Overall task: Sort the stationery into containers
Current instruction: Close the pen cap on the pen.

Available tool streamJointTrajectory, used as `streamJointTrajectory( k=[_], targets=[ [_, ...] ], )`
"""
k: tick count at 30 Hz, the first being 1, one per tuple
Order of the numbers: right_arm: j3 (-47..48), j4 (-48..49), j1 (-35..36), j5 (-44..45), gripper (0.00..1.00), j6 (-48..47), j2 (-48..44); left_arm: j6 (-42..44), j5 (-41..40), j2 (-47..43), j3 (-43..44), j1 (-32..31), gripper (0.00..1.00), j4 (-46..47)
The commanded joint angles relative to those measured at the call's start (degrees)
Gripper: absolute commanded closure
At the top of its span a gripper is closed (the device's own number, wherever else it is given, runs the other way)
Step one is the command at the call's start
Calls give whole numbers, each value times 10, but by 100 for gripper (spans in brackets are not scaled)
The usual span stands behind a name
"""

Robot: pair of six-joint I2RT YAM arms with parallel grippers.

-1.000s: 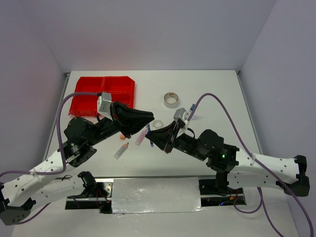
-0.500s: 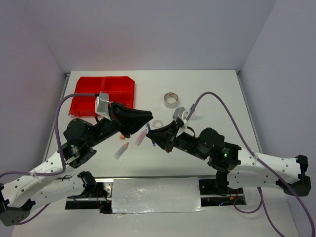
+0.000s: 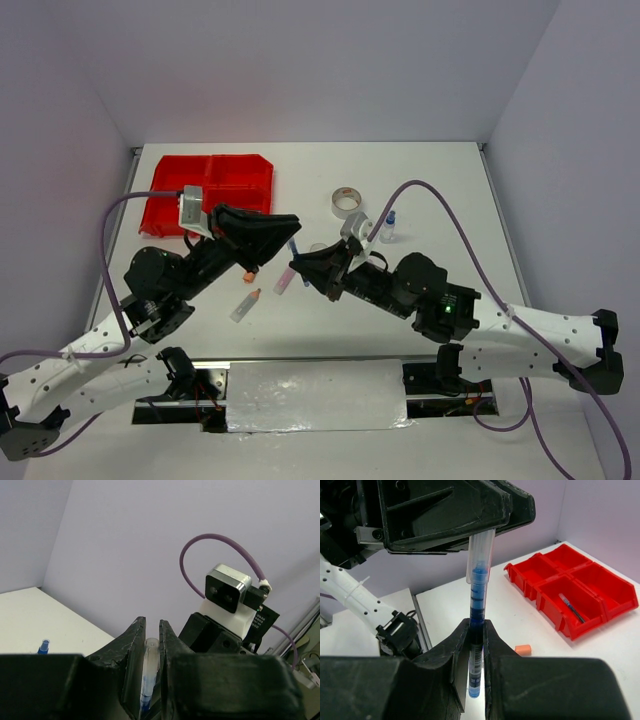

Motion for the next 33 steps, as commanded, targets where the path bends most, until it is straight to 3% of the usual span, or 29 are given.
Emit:
streamJointTrajectory(
  k=[1, 9, 20, 27, 33],
  targets=[
    [85, 215, 1, -34, 100, -47, -13, -24, 3, 23, -25, -3, 100, -144],
    [167, 192, 0, -70, 100, -71, 10, -32, -25, 22, -51, -3, 100, -186],
    [302, 173, 0, -51, 100, -69, 69, -37, -37, 31, -122, -39, 100, -143],
    [285, 213, 0, -2, 100, -41, 73, -46, -53, 31, -148, -66, 100, -134],
    [195, 139, 0, -67, 100, -40, 60, -10, -99, 2, -82, -66, 100, -218]
  ],
)
